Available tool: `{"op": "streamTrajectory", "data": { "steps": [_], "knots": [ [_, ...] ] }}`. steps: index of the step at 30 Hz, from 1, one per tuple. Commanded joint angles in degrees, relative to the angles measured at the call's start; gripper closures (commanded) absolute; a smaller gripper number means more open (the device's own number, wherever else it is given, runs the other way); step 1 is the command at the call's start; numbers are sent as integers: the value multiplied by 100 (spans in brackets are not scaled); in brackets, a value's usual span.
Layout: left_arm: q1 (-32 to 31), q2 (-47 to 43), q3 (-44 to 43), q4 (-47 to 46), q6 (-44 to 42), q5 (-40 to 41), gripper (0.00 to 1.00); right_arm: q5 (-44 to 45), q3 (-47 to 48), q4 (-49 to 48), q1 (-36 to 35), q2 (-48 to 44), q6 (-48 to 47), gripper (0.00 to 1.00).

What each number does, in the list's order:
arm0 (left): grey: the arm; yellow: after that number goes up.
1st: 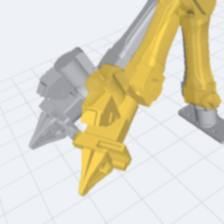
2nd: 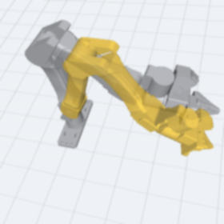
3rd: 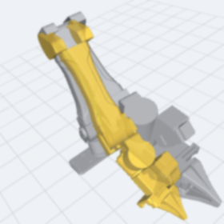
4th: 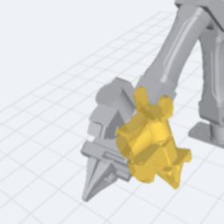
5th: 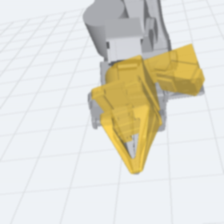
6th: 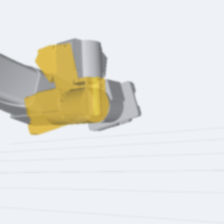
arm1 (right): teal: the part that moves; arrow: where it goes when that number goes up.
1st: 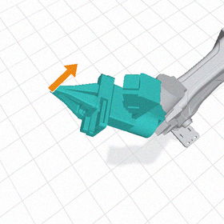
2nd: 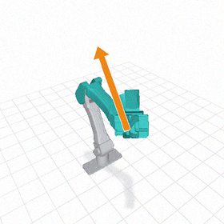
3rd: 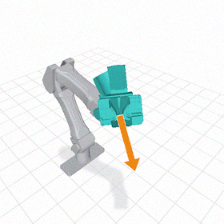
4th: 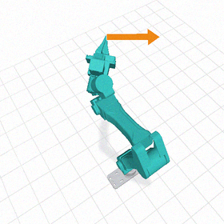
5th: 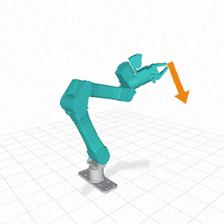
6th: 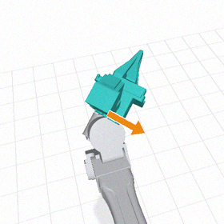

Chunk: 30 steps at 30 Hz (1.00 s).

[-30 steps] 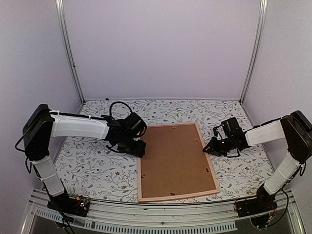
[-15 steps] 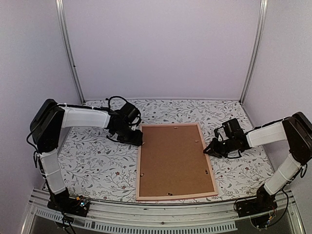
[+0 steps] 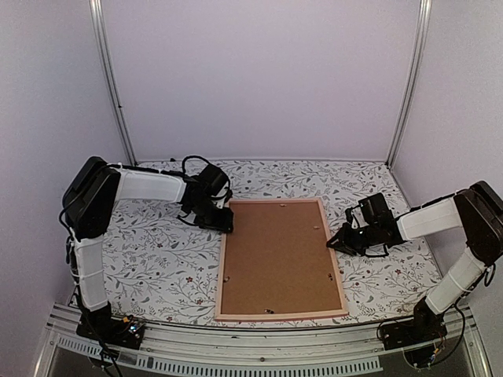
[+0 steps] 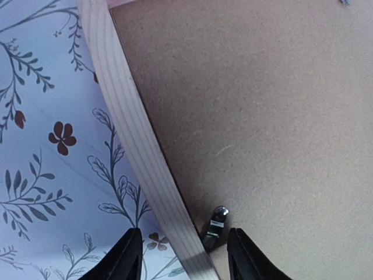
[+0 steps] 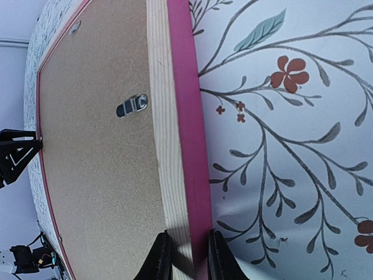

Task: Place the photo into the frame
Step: Press the fastener onto the backboard.

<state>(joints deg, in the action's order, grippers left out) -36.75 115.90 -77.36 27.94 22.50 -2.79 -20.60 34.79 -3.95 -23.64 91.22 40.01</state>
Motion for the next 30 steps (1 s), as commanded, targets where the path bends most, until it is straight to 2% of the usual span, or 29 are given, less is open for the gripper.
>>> {"op": "streamTrajectory", "data": {
  "steps": [1,6,14,30],
  "knots": [
    [102,140,-232,-2,-133,-99,49,-310,-134,-16,-49,4,420,100],
    [128,231,-227,-24,-120,-173,56,-357,-147,-74,-55,68,436,100],
    [158,134,6,-86,-58,-183,59,-372,-147,-105,-53,121,411,100],
    [449,48,467,-679,13,-783,70,-348,-209,-141,-68,163,420,100]
  ]
}}
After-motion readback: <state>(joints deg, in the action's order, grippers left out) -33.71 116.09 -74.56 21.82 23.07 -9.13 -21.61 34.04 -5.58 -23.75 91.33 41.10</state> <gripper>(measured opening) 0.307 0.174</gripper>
